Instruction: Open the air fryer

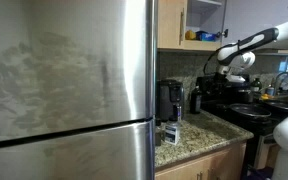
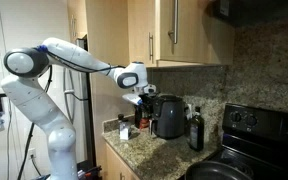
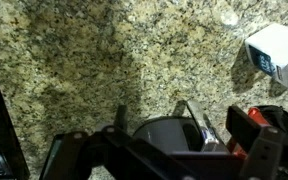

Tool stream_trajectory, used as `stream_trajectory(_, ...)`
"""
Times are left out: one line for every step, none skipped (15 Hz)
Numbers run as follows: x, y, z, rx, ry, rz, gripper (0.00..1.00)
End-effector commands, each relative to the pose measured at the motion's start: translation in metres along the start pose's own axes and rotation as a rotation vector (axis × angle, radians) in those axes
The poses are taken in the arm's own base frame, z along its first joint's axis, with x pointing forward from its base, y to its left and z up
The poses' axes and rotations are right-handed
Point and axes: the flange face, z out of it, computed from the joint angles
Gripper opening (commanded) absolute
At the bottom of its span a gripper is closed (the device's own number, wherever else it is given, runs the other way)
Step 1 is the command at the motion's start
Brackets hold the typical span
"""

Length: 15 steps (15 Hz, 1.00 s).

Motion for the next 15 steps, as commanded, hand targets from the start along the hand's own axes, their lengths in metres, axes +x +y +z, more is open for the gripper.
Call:
stream_trajectory(0.0,0.0,-0.001,0.0,-0.001,0.0,1.0)
stream_trajectory(0.0,0.0,-0.001,0.0,-0.001,0.0,1.0)
stream_trajectory(0.01,-0.002,0.017,0.009,-0.036,-0.005,1.0)
stream_trajectory(0.013,-0.01,0.036,0.02,-0.038,-0.031,1.0)
stream_trajectory(0.014,-0.019,0.051,0.031,-0.033,-0.051,1.0)
stream_trajectory(0.013,-0.032,0.069,0.058,-0.013,-0.079,1.0)
stream_trajectory(0.012,-0.042,0.086,0.08,0.022,-0.101,1.0)
stream_trajectory(0.014,-0.052,0.098,0.085,0.069,-0.124,1.0)
stream_trajectory(0.018,-0.059,0.108,0.088,0.117,-0.113,1.0)
stream_trajectory(0.018,-0.062,0.116,0.085,0.169,-0.09,1.0)
stream_trajectory(0.02,-0.06,0.102,0.089,0.109,-0.091,1.0)
stream_trajectory(0.021,-0.064,0.111,0.087,0.136,-0.088,1.0)
stream_trajectory(0.021,-0.066,0.117,0.083,0.143,-0.085,1.0)
stream_trajectory(0.021,-0.066,0.118,0.081,0.146,-0.083,1.0)
stream_trajectory(0.03,-0.065,0.127,0.073,0.135,-0.062,1.0)
